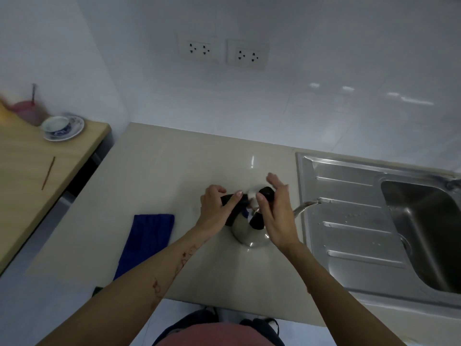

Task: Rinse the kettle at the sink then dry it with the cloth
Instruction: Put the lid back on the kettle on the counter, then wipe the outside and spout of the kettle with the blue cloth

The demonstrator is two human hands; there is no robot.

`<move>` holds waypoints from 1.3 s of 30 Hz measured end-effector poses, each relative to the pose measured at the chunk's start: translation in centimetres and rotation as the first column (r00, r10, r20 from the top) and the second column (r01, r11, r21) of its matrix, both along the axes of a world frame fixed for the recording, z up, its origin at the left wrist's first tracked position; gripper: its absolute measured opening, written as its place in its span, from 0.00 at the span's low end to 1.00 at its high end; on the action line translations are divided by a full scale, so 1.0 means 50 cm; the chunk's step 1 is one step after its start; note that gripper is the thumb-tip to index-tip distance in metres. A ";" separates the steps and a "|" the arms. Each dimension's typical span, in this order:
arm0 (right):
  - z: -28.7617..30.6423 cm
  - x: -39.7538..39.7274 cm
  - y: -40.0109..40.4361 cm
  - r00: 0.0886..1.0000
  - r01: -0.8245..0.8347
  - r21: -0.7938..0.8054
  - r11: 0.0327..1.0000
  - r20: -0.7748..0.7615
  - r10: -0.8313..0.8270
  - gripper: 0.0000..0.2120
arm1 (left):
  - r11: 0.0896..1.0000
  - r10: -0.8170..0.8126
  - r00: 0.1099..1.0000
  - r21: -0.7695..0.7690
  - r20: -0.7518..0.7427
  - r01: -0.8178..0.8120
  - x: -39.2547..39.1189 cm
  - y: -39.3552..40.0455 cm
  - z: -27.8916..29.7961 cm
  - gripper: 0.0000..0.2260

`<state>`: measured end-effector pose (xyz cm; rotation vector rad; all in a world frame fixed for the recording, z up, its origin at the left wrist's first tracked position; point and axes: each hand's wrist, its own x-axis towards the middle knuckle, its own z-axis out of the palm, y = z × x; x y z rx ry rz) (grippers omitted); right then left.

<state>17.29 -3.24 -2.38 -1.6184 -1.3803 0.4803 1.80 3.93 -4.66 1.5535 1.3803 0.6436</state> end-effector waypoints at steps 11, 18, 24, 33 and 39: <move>-0.048 -0.248 0.034 0.827 -0.527 -0.038 0.849 0.203 0.523 0.23 | 0.935 0.346 0.902 0.170 -0.257 -0.310 -0.351 -0.133 -0.169 0.17; -0.176 -0.353 0.072 0.700 -0.517 -0.504 0.691 0.216 0.681 0.24 | 0.957 0.250 0.835 0.255 -0.490 -0.137 -0.416 -0.202 -0.250 0.30; -0.203 -0.414 0.093 0.741 -0.397 -0.605 0.690 0.232 0.630 0.30 | 0.954 0.301 0.953 0.019 -0.027 -0.300 -0.354 -0.253 -0.232 0.19; -0.259 -0.454 0.066 0.554 -0.248 -0.645 0.723 0.517 0.652 0.45 | 0.879 0.455 0.887 0.200 -0.075 -0.433 -0.428 -0.247 -0.248 0.17; -0.254 -0.459 0.079 0.369 -0.197 -0.602 0.773 0.685 0.628 0.35 | 0.893 0.411 0.899 0.263 -0.149 -0.365 -0.428 -0.226 -0.228 0.16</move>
